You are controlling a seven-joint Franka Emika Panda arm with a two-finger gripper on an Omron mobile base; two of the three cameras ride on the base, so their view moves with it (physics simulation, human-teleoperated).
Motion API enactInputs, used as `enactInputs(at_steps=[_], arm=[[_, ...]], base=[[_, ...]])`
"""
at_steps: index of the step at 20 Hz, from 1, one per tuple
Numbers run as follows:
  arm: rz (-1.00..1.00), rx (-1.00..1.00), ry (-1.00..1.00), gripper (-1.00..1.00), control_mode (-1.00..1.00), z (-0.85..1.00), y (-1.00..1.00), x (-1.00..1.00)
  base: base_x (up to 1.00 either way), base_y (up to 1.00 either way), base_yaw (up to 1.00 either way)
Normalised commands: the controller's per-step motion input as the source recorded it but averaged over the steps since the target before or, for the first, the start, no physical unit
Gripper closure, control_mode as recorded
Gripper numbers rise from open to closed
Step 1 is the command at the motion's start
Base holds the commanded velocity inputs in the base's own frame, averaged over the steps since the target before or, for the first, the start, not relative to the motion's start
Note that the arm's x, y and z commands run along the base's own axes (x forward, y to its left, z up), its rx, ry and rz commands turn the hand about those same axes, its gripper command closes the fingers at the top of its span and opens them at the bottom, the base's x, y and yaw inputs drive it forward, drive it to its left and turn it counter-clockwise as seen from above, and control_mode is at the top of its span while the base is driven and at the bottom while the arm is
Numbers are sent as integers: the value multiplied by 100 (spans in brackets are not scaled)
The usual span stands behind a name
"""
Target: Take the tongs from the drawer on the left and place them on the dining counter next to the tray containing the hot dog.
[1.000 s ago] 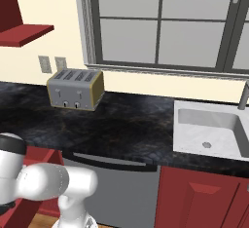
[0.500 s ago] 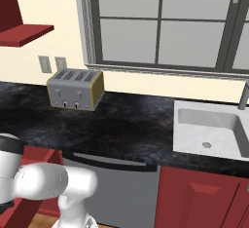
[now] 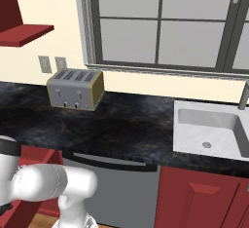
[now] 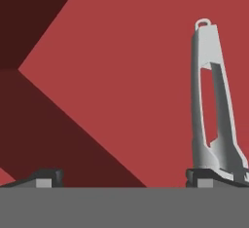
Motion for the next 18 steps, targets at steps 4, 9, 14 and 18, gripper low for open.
enactInputs(at_steps=[4,9,14,18], arm=[[2,0,-1,-100,-100,-6,1,11],[1,0,-1,-100,-100,-8,6,8],[1,0,-1,-100,-100,-7,14,16],[1,0,0,-100,-100,-13,16,13]], base=[[0,0,0],[0,0,0],[0,0,0],[0,0,0]])
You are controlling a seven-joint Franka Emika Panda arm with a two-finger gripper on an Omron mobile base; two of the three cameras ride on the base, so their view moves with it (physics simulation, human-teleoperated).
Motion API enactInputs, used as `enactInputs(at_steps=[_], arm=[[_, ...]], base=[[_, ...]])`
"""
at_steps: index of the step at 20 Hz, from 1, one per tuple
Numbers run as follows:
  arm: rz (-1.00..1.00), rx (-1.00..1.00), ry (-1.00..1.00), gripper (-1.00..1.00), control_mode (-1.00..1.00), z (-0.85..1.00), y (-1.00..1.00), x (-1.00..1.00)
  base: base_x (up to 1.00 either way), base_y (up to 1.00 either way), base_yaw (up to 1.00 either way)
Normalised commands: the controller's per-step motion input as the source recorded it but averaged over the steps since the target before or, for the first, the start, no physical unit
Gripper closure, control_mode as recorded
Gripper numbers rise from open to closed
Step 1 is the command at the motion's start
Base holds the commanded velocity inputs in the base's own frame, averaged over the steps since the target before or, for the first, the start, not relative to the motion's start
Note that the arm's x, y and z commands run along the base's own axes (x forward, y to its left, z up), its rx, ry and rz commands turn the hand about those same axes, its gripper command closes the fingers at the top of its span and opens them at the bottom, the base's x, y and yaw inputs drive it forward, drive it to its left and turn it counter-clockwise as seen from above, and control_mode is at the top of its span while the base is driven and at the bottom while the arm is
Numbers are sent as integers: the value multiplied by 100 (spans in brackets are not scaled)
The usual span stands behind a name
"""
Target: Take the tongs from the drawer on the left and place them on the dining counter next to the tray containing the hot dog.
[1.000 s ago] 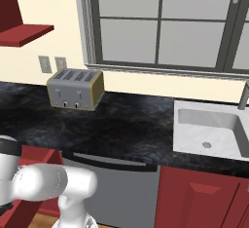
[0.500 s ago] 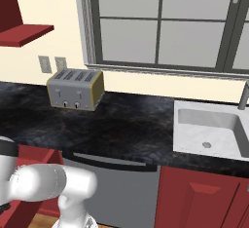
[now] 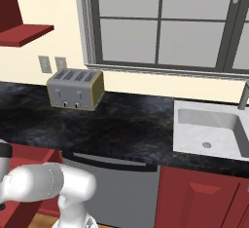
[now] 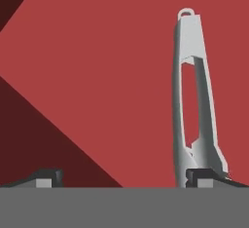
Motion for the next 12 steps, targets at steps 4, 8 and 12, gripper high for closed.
enactInputs(at_steps=[4,8,12], arm=[[1,0,0,-100,-100,-13,20,13],[0,0,0,-100,-100,-11,23,14],[0,0,0,-100,-100,-10,21,15]], base=[[0,0,0],[0,0,0],[0,0,0]])
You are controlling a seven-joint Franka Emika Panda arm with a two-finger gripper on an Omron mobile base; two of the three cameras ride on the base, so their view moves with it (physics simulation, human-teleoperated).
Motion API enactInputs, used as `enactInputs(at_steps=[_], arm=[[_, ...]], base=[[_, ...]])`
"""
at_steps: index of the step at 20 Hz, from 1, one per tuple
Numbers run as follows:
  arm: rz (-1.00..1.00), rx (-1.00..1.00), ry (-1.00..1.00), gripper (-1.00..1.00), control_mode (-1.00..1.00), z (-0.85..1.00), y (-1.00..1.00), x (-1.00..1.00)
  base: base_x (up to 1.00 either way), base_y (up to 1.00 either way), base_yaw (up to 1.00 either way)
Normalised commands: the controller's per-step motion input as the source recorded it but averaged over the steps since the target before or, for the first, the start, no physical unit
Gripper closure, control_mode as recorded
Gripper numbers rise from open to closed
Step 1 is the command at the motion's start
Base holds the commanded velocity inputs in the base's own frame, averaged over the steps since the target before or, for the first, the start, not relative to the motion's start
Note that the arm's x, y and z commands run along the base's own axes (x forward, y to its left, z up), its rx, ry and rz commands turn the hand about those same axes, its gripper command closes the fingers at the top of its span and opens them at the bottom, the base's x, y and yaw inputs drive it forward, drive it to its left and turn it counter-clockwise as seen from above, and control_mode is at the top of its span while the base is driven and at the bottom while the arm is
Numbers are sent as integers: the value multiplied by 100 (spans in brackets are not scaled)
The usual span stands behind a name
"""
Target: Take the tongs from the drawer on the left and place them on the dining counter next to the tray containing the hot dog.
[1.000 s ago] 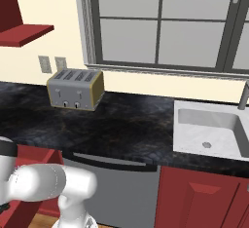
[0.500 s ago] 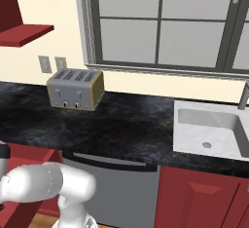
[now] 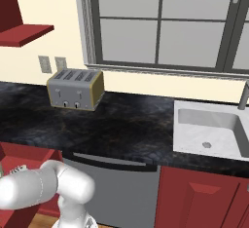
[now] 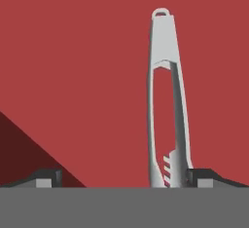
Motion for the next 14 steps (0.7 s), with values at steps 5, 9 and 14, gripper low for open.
enactInputs(at_steps=[5,9,14], arm=[[0,0,0,-100,-100,-19,18,6],[0,0,0,-100,-100,-28,8,0],[0,0,-2,-100,-100,-20,3,0]], base=[[0,0,0],[0,0,0],[0,0,0]])
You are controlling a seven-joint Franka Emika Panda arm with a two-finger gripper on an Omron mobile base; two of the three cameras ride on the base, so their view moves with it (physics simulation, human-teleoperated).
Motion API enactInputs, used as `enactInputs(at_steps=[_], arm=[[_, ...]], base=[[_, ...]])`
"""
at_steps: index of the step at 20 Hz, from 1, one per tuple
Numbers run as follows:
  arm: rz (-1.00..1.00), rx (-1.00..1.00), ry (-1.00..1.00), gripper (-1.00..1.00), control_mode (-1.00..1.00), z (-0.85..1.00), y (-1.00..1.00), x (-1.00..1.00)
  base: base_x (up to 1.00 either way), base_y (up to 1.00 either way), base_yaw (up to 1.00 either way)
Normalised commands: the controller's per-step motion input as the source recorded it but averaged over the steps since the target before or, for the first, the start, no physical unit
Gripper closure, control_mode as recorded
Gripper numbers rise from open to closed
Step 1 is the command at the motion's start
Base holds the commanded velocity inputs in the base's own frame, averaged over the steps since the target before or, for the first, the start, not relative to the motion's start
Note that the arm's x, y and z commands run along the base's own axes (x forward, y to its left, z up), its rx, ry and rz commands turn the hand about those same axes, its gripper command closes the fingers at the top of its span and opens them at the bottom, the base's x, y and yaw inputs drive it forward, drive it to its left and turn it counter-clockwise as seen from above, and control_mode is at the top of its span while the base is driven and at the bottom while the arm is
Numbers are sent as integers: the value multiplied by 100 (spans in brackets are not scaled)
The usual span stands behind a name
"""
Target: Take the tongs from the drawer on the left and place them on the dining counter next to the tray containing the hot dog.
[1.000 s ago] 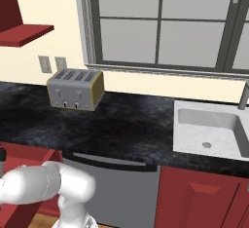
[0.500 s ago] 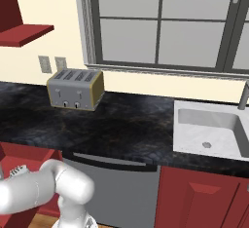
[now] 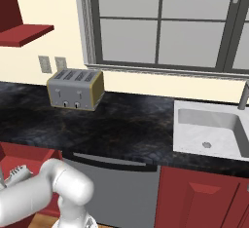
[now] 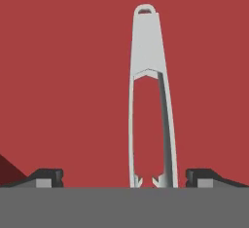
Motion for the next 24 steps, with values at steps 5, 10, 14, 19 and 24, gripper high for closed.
enactInputs(at_steps=[5,10,14,19,24], arm=[[0,0,-4,-100,-100,-17,4,2],[0,0,-3,-100,-100,-18,7,8],[0,0,-2,-100,-100,-15,8,14],[0,0,-1,-100,-100,-12,13,20],[0,0,0,-100,-100,-20,20,18]], base=[[0,0,0],[0,0,0],[0,0,0],[0,0,0],[0,0,0]])
